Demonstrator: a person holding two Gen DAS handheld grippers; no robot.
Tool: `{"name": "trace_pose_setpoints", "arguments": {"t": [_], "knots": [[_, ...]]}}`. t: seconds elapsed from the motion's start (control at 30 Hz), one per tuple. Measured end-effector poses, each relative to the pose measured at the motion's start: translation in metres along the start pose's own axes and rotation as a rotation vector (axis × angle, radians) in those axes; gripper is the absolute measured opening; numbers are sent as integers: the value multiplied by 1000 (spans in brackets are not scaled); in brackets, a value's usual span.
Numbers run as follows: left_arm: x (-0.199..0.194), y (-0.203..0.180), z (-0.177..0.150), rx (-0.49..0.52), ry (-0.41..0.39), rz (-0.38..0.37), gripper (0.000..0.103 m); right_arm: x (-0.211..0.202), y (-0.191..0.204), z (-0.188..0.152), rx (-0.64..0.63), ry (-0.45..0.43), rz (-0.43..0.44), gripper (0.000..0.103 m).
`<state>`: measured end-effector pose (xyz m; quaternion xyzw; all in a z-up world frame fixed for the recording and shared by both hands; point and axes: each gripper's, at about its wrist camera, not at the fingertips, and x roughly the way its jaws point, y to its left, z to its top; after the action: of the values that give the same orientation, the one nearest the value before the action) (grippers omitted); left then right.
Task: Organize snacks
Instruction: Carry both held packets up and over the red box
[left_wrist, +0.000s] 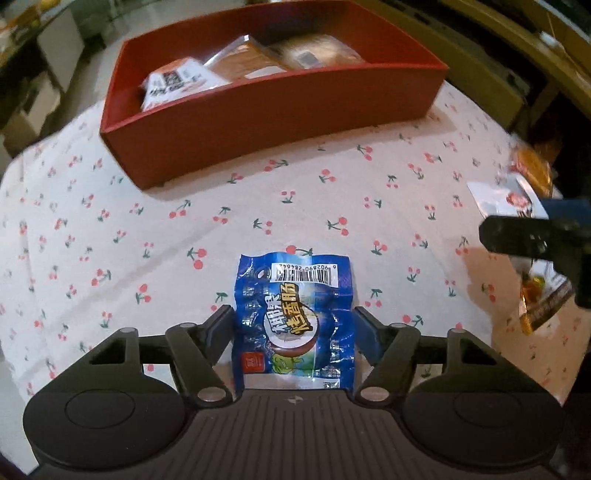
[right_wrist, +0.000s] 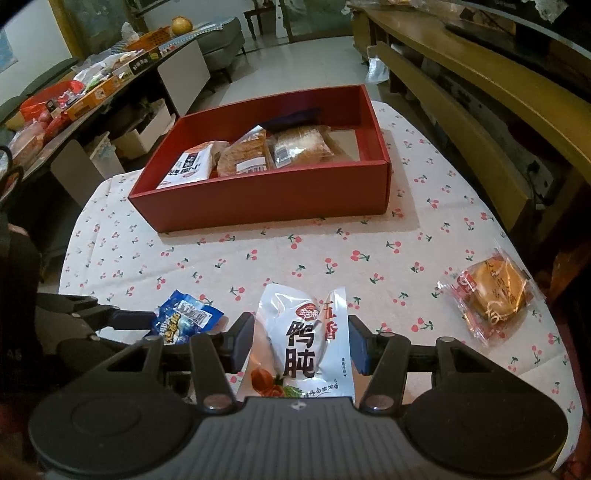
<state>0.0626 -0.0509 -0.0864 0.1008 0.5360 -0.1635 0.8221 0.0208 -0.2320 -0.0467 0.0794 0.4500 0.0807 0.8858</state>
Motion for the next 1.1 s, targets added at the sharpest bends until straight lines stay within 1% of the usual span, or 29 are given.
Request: {"name": "trace_pose_setpoints", "arguments": {"t": [0.13, 0.3, 0.43, 0.7, 1.1], "knots": [[-7, 1, 0, -5, -12, -9, 74, -2, -1, 0, 5, -11, -7, 65], [-26, 0, 5, -16, -57, -24, 74, -5, 2, 3, -3, -33, -9, 65], [-33, -4, 11, -23, -92, -25, 74, -5, 4, 10, -12, -46, -16, 66], [-42, -2, 20, -35, -141, -1, 75, -4, 11, 18, -43, -66, -31, 66], [-55, -6, 29, -16, -204, 38, 75, -6, 18, 30, -67, -98, -32, 66]]}}
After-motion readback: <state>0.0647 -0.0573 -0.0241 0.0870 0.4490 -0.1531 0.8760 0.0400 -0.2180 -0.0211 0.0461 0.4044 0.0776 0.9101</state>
